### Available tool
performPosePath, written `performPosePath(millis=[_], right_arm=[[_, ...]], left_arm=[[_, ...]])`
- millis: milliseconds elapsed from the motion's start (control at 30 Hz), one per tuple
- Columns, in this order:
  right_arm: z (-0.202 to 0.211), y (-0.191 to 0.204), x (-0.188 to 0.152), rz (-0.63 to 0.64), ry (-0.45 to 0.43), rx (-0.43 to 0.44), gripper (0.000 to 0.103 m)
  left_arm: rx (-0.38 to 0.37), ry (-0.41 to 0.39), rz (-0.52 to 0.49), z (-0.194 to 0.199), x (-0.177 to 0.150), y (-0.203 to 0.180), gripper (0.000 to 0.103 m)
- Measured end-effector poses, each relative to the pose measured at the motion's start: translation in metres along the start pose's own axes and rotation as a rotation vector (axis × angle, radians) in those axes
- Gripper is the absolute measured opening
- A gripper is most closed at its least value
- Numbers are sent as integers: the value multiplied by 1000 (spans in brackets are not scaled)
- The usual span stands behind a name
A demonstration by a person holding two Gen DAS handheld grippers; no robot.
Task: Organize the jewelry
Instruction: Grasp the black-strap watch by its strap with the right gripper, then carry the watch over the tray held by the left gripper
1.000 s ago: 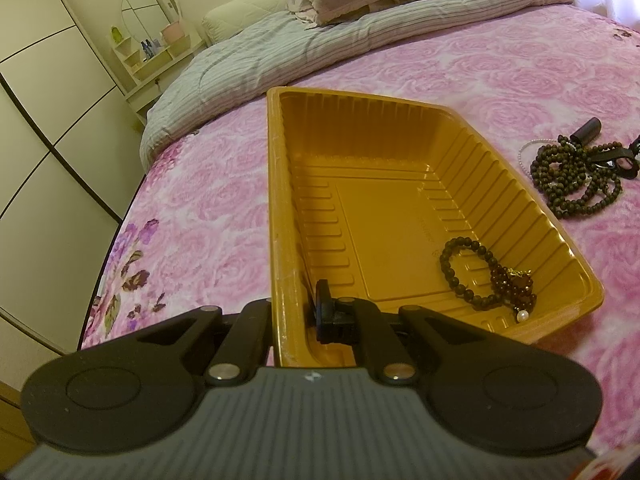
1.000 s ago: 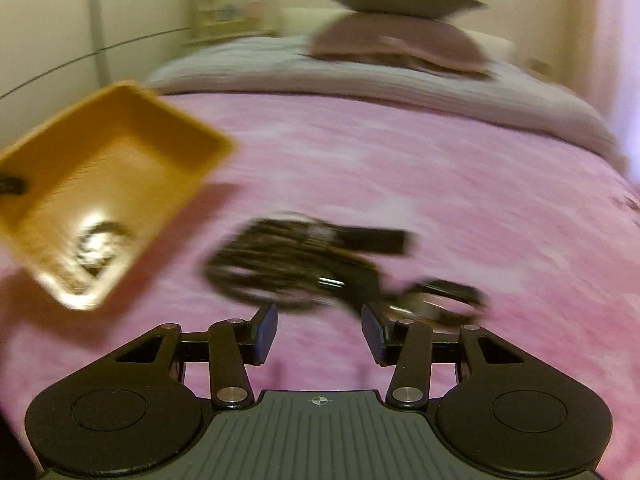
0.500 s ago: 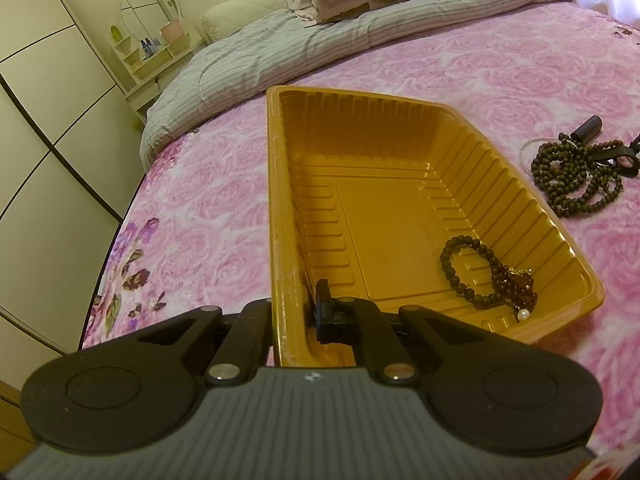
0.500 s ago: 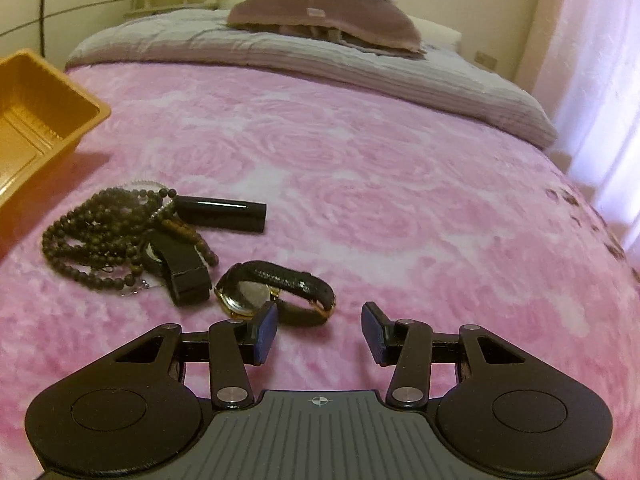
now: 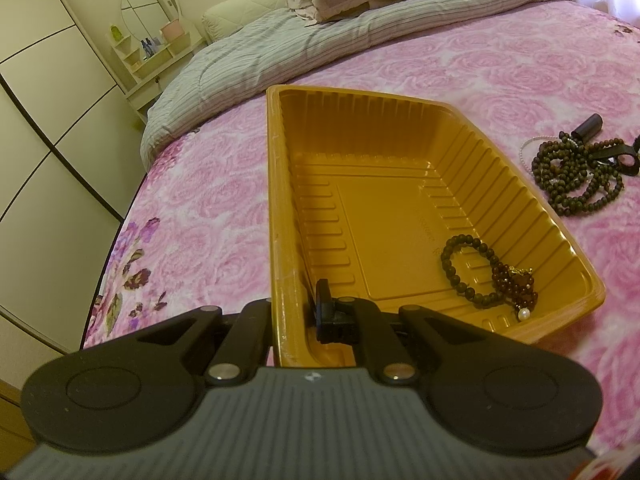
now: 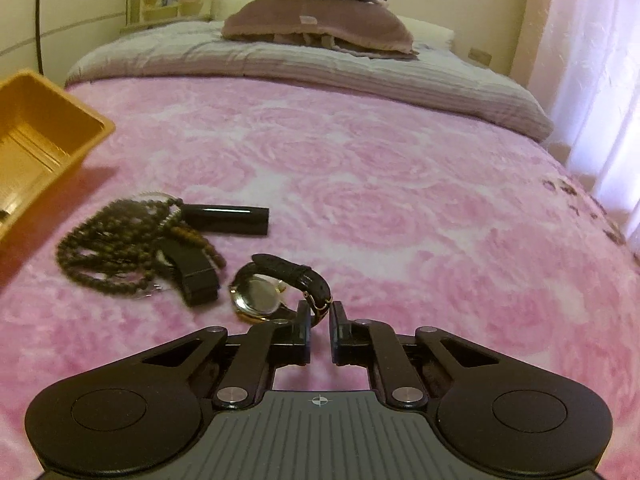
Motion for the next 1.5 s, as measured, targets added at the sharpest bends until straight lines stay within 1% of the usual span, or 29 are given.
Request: performPosePath(millis=[33,67,200,367,433,467,500,533,567,733,867,933,1000,1033,1100,1133,1300,1500], right_arm=[[4,1,-1,-5,0,5,6],[9,2,-3,-14,-1,12,3],[16,7,-9,-17,19,20,2],[12,8,-16,12,26,6,2],[11,8,-19,27,28,-1,6],[10,7,-20,35,26,0,18],[10,7,-21,40,25,1,40],[9,6,-21,41,22,5,48],[10,5,-21,38,11,14,53],[2,5,-17,100,-5,73,53],[-2,6,-8,108,-7,143,53],[-2,9,-6,126,2,163,48],[-1,16,-7,156,16,164,35],[0,19,-9,169,24,166,32],[0,23,-12,179,36,169,19],[0,24,-14,183,37,164,17],[3,24,-14,152,30,145,16],[24,31,0,142,1,147,16]], left_arm=[[0,0,0,0,0,0,4],[1,0,-1,0,-1,1,4],[1,-1,-4,1,-3,2,4],[1,1,-3,0,-4,3,4],[0,2,-2,1,-4,3,4],[0,3,-2,1,-4,3,4],[0,3,-2,1,-4,3,4],[1,3,-3,1,-4,3,4],[1,2,-3,1,-4,3,4],[1,3,-3,1,-4,2,4],[2,5,-3,2,-4,2,4],[2,6,-4,2,-4,2,4],[3,6,-4,2,-3,3,4],[3,6,-4,2,-3,3,4],[3,5,-5,2,-2,3,4],[4,4,-7,3,-3,3,4],[3,6,-6,3,-2,3,4],[4,6,-7,2,-2,2,4]])
Point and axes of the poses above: each gripper's, at about its wrist camera, not at the fingertips, and z roughly against the way its jaws point, y to its left, x to its top, the point moved 5 cm from there along -z, roughly the way its jaws point, and after that the axes turned 4 degrees about -z, right-handed, at the moved point
